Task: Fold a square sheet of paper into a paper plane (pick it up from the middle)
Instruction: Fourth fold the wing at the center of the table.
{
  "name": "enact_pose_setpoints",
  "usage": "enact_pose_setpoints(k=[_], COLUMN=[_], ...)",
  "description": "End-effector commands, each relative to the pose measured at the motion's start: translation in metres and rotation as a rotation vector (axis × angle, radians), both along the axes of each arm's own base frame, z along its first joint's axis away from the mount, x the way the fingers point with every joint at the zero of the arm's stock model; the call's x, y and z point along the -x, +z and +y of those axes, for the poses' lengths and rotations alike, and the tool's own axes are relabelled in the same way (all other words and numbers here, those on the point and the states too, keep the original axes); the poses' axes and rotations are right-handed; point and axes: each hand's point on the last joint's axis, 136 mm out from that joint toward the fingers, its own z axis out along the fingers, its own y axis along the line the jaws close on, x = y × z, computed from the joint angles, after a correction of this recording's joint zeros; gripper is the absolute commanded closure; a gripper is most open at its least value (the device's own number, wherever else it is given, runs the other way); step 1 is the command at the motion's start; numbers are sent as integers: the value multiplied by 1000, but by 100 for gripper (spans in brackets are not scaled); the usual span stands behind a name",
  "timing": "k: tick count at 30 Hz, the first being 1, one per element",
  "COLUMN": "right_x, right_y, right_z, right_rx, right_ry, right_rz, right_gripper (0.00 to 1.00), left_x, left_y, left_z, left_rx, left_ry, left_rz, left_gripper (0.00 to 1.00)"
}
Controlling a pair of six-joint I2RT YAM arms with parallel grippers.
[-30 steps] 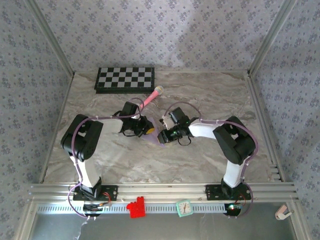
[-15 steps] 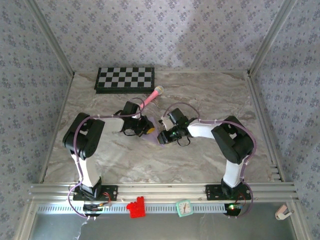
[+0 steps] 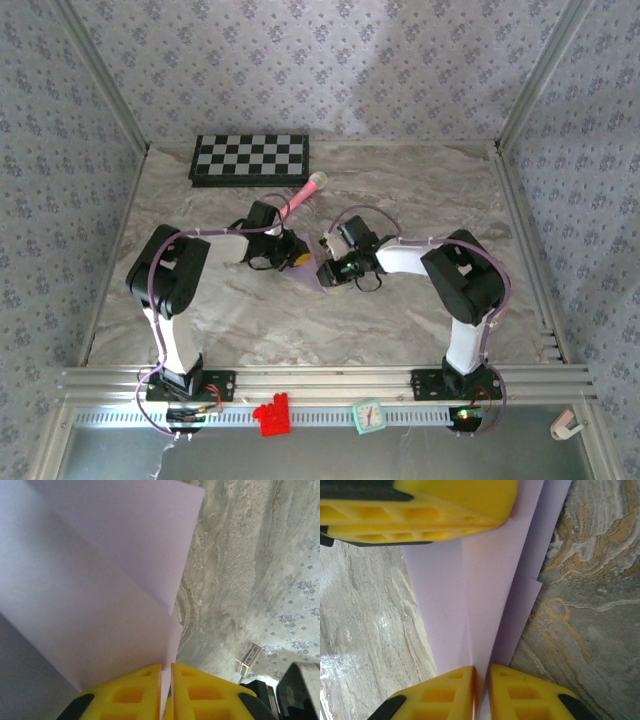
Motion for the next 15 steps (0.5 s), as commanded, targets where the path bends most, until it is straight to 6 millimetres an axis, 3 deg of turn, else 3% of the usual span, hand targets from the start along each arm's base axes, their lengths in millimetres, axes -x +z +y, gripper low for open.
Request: enact_pose_setpoints(k=[1, 6, 15], right_x=[11, 11, 10], right_y=[-22, -23, -22], right_z=[-10, -13, -13], right_rx=[38, 35, 34], right_ry=[-14, -25, -27], right_rz=[70, 79, 77], right_gripper=[85, 84, 84], left_x=[-9, -4, 11], left_y=[33, 44, 30], left_z=[-2, 5, 0], left_rx=[57, 73, 69], left_ry=[0, 6, -27], left_rz=[-85, -129, -100], left_gripper=[84, 80, 82])
